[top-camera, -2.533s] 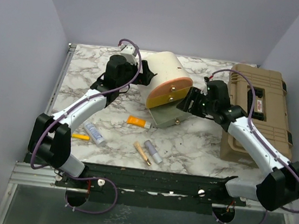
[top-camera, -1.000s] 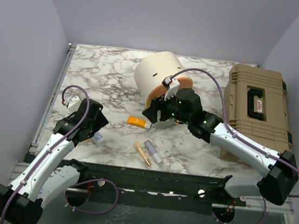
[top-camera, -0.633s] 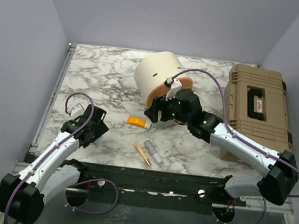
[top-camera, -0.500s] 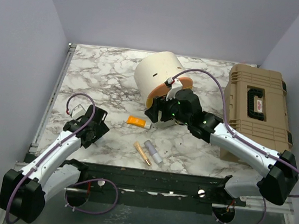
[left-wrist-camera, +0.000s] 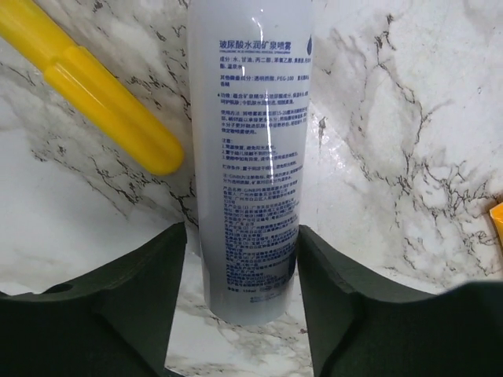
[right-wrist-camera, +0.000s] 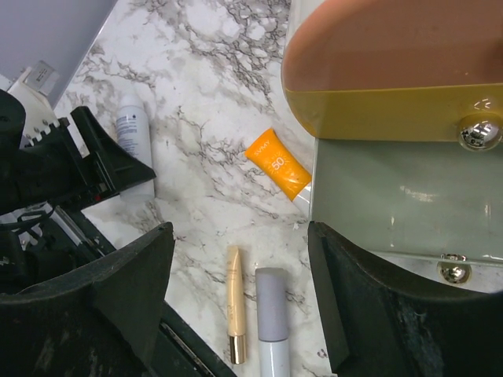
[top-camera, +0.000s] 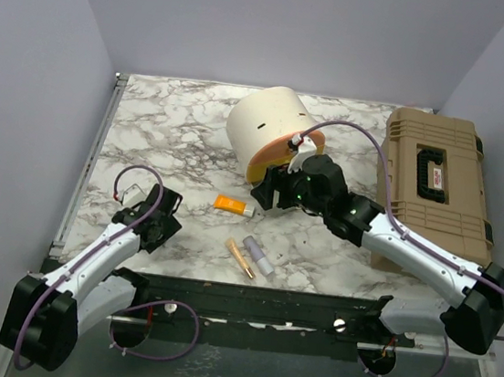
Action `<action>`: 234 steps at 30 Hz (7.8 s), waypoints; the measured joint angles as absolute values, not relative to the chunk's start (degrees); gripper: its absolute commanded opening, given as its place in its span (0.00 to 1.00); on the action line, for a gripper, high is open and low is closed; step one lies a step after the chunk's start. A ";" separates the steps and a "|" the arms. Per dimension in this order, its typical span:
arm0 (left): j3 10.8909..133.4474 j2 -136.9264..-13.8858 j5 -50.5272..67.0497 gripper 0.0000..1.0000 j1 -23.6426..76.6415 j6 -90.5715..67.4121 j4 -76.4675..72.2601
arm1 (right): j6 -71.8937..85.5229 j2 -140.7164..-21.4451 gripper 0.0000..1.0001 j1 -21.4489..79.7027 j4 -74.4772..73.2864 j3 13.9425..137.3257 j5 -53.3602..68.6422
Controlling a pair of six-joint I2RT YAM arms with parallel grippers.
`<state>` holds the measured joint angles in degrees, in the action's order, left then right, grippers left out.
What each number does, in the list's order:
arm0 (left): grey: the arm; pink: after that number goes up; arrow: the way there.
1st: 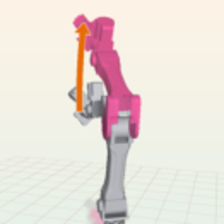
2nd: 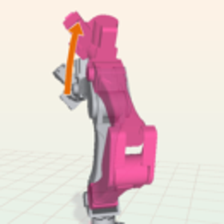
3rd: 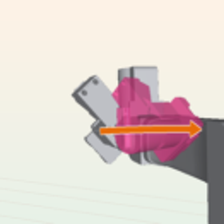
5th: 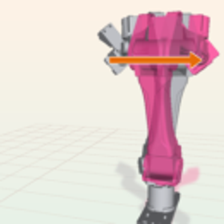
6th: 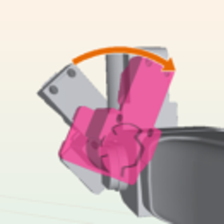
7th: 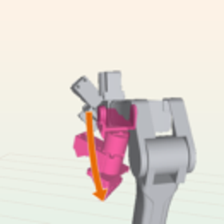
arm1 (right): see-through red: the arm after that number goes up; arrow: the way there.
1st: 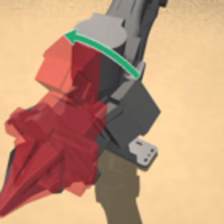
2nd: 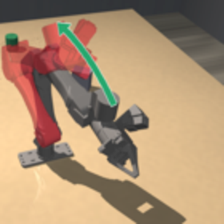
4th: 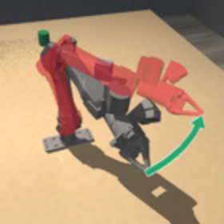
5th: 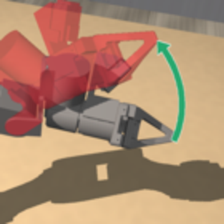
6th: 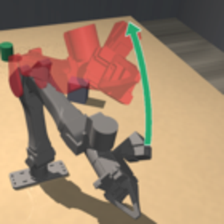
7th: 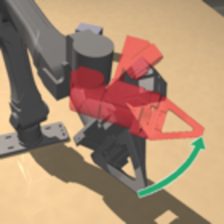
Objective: Organize the makeup
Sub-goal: Pick up the makeup from the center of the board, then place the makeup in the drawer, then pick up the makeup from the center of the board.
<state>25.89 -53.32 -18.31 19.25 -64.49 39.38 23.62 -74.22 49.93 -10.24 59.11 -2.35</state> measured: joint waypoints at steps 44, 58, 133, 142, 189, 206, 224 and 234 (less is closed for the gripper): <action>33.12 -49.45 34.02 0.05 22.55 -45.71 -9.80 | 42.54 -72.18 0.72 46.17 9.04 55.00 10.57; 29.28 -49.89 37.12 0.00 24.18 -52.53 -19.79 | 46.98 -76.73 0.70 43.81 18.46 54.70 18.76; 45.25 -64.42 22.39 0.91 24.51 -31.38 -3.55 | 66.85 -74.39 0.28 32.67 -16.10 52.73 -7.64; 47.09 -64.42 22.04 0.91 24.51 -28.60 -1.67 | 72.10 -82.43 0.31 32.60 -21.30 60.23 -6.83; 75.40 -89.12 31.90 0.80 24.84 -17.28 0.36 | 67.35 -91.35 0.45 32.12 -26.55 66.32 -6.55; 75.68 -89.54 31.64 0.80 25.41 -13.65 2.02 | 65.67 -91.42 0.55 32.12 -26.81 68.05 -6.46; 75.68 -89.36 30.33 0.79 25.85 -13.02 2.42 | 46.06 -69.52 0.54 32.12 -17.69 55.70 2.70; 75.77 -89.36 30.13 0.79 25.91 -12.95 2.55 | 35.09 -67.66 0.54 33.21 -12.43 48.69 16.16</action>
